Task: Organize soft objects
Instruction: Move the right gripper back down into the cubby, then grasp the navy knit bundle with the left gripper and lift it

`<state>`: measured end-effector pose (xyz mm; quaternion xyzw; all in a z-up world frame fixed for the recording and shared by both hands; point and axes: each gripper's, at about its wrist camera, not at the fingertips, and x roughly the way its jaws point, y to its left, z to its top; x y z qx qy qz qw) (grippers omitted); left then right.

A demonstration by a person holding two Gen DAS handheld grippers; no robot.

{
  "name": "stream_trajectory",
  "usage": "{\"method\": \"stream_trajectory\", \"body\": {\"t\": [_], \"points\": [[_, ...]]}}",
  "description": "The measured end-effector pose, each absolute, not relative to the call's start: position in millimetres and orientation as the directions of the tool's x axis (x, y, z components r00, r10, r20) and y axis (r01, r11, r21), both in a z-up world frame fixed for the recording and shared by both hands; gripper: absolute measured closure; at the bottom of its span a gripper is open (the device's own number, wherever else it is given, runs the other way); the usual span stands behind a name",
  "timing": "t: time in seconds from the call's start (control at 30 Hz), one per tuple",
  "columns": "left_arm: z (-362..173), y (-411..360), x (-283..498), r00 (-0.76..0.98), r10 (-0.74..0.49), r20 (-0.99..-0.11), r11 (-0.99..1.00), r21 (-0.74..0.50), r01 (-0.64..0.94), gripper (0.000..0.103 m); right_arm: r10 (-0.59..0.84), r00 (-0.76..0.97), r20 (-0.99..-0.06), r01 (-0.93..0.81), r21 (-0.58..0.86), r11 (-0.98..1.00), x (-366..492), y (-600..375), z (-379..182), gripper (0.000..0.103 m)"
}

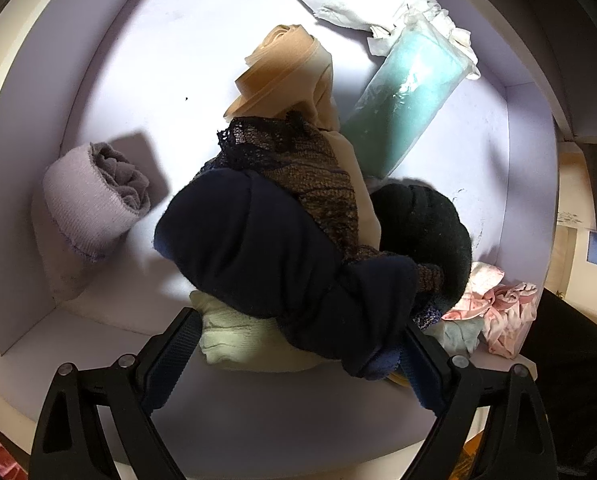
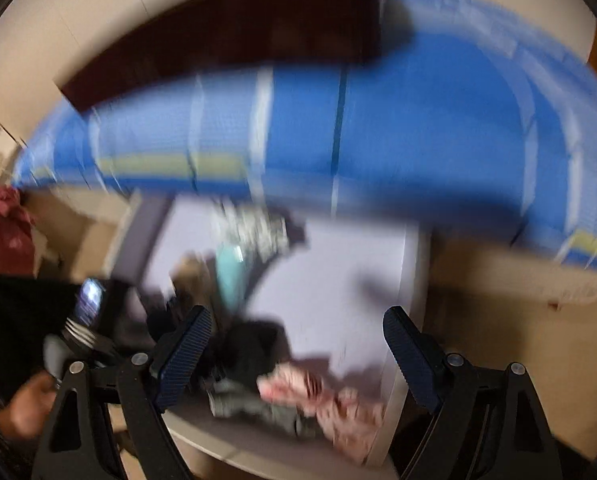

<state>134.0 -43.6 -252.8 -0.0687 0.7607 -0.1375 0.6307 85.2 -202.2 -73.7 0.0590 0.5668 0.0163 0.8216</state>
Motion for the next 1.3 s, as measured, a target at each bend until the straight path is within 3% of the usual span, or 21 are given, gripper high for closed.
{"method": "stream_trajectory", "body": {"t": [0.27, 0.6, 0.83, 1.0, 1.3], "points": [[-250, -23, 134, -0.195, -0.37, -0.908, 0.928, -0.373, -0.023, 0.008, 0.056, 0.105, -0.993, 0.1, 0.066, 0.993, 76, -205, -136, 0.013], [-251, -11, 140, -0.177, -0.425, -0.888, 0.905, -0.419, -0.074, 0.009, 0.058, 0.012, -0.998, 0.113, 0.059, 0.992, 76, -201, -159, 0.011], [-250, 1, 138, -0.181, -0.41, -0.894, 0.912, -0.404, -0.074, 0.032, 0.067, -0.006, -0.998, 0.118, 0.066, 0.991, 77, -198, -164, 0.011], [-239, 19, 137, -0.144, -0.424, -0.894, 0.905, -0.416, -0.088, 0.061, 0.093, -0.026, -0.995, 0.14, 0.088, 0.986, 78, -200, -172, 0.011], [-210, 39, 125, -0.095, -0.417, -0.904, 0.908, -0.412, -0.07, 0.066, 0.106, -0.026, -0.994, 0.149, 0.1, 0.984, 79, -201, -172, 0.011]]}}
